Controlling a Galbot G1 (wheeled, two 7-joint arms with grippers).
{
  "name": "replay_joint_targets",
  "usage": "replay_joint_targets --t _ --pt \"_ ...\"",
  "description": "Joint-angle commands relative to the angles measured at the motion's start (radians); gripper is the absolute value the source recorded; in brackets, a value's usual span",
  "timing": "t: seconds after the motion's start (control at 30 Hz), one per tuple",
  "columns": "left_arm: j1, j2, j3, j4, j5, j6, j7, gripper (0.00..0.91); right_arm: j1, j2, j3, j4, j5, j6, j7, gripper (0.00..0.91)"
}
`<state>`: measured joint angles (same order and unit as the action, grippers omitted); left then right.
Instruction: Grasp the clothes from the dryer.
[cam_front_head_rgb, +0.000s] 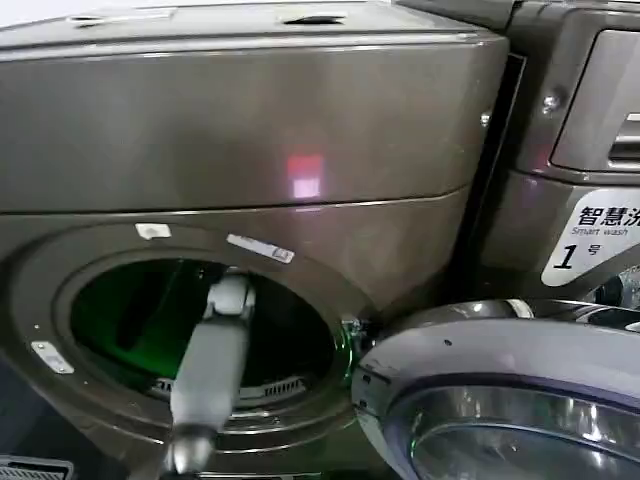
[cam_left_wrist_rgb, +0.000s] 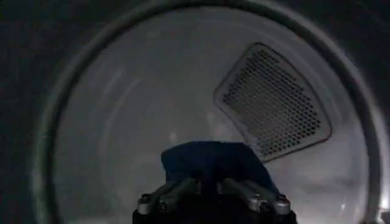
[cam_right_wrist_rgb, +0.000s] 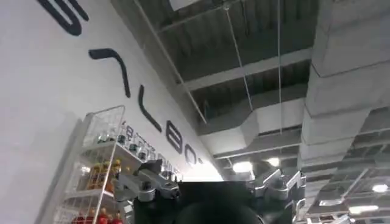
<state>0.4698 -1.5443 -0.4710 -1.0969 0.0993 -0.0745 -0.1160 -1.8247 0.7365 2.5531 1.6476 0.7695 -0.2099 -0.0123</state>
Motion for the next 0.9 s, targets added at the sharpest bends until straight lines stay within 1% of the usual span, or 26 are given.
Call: replay_joint_targets --t 0.03,0.3,0.47,0.9 --pt "0.111 -0.004 -0.020 -0.154 0.010 0.077 -0.086 0.000 -0.002 0.001 0.004 -0.002 -0.010 0.020 0.002 0.907" --pt "0.112 0.016 -0.002 -0.159 -0.008 0.099 -0.063 0.000 -0.006 0.001 0.008 -0.003 -0.012 0.024 0.005 0.907" --pt "0.117 0.018 0.011 -0.167 -0.009 0.105 -0.057 0.000 -0.015 -0.005 0.031 -0.006 -0.017 0.005 0.016 0.907" --pt "0.094 0.016 0.019 -0.155 -0.011 0.109 -0.045 0.000 -0.025 -0.008 0.061 -0.016 -0.020 -0.018 0.015 0.907"
